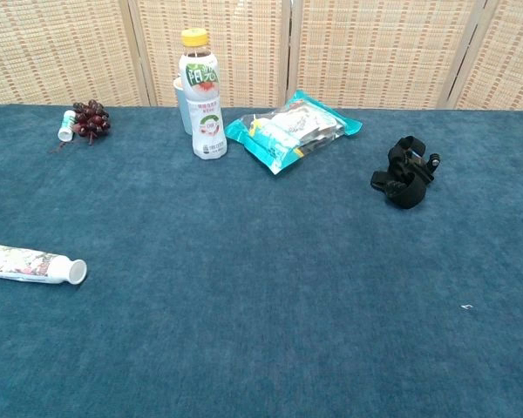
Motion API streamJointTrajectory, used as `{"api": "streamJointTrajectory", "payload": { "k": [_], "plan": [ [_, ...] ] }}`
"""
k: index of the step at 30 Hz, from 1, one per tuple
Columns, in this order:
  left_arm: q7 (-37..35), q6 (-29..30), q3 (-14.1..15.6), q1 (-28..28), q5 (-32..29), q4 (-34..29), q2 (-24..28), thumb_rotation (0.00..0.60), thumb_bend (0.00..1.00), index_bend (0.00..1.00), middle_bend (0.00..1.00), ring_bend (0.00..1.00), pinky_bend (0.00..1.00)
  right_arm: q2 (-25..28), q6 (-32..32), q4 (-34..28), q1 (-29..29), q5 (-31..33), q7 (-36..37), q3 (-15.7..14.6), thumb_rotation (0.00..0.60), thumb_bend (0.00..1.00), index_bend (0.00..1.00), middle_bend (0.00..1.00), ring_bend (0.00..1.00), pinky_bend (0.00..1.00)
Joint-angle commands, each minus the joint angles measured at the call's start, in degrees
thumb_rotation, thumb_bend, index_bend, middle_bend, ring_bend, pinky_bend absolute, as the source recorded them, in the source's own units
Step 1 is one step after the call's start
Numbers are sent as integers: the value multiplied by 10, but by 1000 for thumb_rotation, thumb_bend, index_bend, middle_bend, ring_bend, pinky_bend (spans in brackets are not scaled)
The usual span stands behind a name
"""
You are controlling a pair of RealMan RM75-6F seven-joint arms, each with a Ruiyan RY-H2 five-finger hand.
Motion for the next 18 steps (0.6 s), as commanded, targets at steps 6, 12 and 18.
{"api": "streamJointTrajectory", "payload": {
  "k": [6,12,18],
  "plan": [
    [3,-19,3,-11,3,2,2,600,326,317,273,153,145,-1,7,2,1,-8,3,3,600,354,271,263,121,249],
    [-1,-72,-4,-49,9,6,11,600,326,310,264,153,143,1,23,0,2,-11,-2,14,600,354,271,263,121,249],
    [-7,-170,-21,-112,-21,11,18,600,283,262,258,152,140,8,20,-8,4,-7,-10,16,600,354,271,263,121,249]
  ]
}}
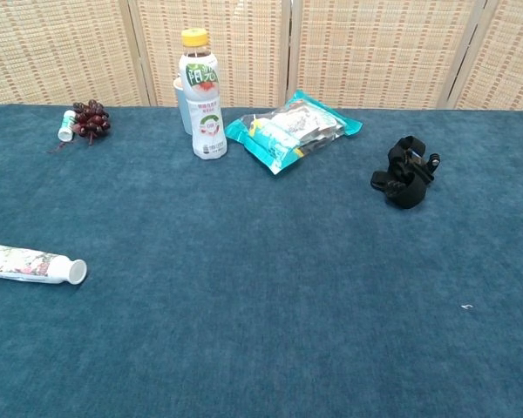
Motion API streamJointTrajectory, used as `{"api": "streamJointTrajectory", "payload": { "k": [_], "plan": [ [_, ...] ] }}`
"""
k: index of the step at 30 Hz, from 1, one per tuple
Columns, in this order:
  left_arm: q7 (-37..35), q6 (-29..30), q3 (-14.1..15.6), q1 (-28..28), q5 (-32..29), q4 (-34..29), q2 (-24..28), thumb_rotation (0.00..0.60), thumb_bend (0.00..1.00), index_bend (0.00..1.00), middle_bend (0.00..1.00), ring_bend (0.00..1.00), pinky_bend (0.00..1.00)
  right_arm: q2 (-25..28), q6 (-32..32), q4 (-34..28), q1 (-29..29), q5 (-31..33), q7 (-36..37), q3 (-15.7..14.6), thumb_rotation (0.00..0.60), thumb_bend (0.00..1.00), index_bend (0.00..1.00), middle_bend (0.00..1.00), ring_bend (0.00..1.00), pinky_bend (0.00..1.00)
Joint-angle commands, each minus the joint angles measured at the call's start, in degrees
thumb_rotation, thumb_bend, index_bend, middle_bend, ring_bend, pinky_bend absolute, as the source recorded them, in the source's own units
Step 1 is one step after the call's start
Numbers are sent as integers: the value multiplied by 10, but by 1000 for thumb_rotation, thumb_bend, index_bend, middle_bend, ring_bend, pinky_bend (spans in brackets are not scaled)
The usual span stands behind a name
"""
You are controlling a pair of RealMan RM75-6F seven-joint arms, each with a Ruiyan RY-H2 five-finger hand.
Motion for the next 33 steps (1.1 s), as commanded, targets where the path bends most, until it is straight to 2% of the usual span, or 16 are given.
{"api": "streamJointTrajectory", "payload": {
  "k": [1,8,14,24,33],
  "plan": [
    [-5,-64,-16,-47,-23,8,2,600,272,258,258,152,139,1,-2,-2,0,2,-2,0,600,354,271,263,121,249],
    [5,-168,-28,-121,-54,41,-24,600,224,222,237,135,128,2,-6,-4,0,9,-8,-1,600,354,271,262,121,249],
    [23,-222,-30,-162,-80,83,-59,600,223,223,224,128,124,1,-10,-4,1,14,-10,0,600,354,271,262,121,249],
    [50,-249,-17,-180,-130,125,-104,600,223,278,221,128,125,1,-10,1,-1,14,-5,-3,600,354,271,262,121,249],
    [52,-248,-8,-182,-159,151,-127,600,223,312,219,128,124,1,-6,5,-4,11,1,-5,600,354,271,262,121,249]
  ]
}}
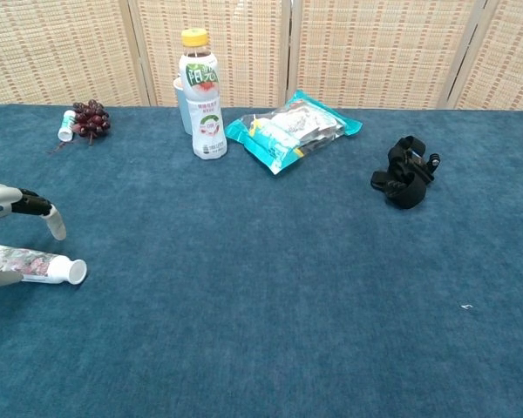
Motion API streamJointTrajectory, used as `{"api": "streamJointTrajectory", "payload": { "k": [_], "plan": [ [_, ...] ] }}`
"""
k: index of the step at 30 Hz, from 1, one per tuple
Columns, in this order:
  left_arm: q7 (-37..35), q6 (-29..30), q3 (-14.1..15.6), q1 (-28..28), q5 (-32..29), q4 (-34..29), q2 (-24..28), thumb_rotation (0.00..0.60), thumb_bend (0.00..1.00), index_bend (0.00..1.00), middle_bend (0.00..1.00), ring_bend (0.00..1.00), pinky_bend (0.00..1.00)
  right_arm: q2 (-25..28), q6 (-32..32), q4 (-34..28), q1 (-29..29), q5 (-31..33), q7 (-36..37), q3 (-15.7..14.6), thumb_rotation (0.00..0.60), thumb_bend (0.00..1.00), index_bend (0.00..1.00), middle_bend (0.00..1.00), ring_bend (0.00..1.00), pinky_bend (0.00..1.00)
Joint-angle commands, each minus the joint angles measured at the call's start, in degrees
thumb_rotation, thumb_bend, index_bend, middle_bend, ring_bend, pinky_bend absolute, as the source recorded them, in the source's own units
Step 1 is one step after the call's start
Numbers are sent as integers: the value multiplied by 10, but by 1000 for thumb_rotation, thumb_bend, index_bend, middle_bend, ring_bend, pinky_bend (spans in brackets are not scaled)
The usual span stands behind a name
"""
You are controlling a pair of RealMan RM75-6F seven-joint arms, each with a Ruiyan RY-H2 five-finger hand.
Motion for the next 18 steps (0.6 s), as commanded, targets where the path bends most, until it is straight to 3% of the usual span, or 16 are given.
{"api": "streamJointTrajectory", "payload": {
  "k": [1,18],
  "plan": [
    [-4,0,3,-1,-5,12,-9,600,223,313,219,128,124,0,2,0,-1,-1,1,0,600,354,271,262,121,249],
    [-40,-9,8,-12,-18,59,-35,600,224,365,224,129,125,3,5,-4,-5,-4,4,-3,600,354,271,262,121,249]
  ]
}}
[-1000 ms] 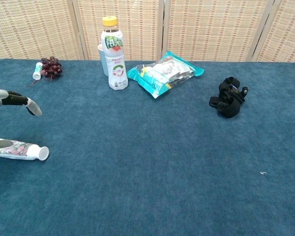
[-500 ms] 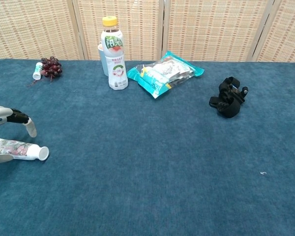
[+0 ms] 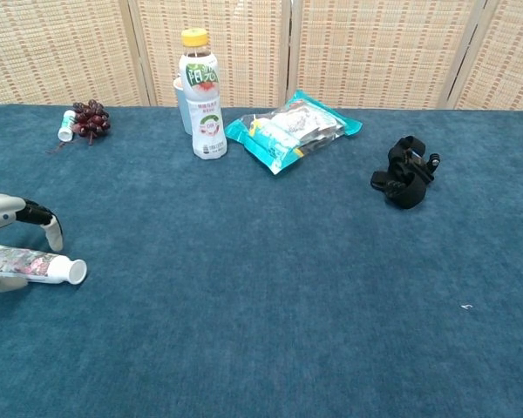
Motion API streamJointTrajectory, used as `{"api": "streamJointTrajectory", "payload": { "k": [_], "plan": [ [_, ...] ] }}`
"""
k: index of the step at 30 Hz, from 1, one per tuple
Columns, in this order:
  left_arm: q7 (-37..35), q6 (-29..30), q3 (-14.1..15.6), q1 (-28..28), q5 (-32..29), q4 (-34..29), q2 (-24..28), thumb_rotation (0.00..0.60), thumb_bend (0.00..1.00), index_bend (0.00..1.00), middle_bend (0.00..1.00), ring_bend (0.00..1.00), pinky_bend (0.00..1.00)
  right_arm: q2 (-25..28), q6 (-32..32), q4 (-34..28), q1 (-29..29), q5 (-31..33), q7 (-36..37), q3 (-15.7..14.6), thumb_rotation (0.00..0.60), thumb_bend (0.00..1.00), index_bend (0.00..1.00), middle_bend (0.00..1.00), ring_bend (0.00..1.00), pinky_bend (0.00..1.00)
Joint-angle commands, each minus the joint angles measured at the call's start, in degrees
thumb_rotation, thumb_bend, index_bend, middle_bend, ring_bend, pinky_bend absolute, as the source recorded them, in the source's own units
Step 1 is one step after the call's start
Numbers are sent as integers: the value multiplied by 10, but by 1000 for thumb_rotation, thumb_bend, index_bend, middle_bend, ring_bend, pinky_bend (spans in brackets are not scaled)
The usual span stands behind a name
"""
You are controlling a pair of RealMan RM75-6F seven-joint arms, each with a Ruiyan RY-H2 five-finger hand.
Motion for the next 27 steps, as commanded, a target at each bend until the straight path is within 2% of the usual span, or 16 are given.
{"api": "streamJointTrajectory", "payload": {
  "k": [1,7,12,15,20,27],
  "plan": [
    [-6,-3,1,-3,-1,5,-3,600,224,371,226,129,125,0,0,-1,0,1,-2,0,600,354,271,263,121,249],
    [-19,-3,1,-7,2,20,-10,600,269,418,242,135,125,0,0,-3,0,0,-5,0,600,354,271,262,121,249],
    [-37,7,0,-7,12,36,-16,600,311,475,295,158,125,1,0,-5,0,2,-6,0,600,355,271,262,121,249],
    [-55,16,-1,-8,25,51,-20,600,324,516,378,247,141,0,-1,-6,0,0,-7,0,600,354,271,262,121,249],
    [-88,30,-4,-11,45,76,-21,600,348,565,516,398,242,0,0,-8,1,-1,-9,1,600,354,271,262,121,249],
    [-98,51,-7,-17,70,66,-2,600,348,580,570,448,286,1,-2,-12,6,-7,-16,3,600,354,271,262,117,249]
  ]
}}
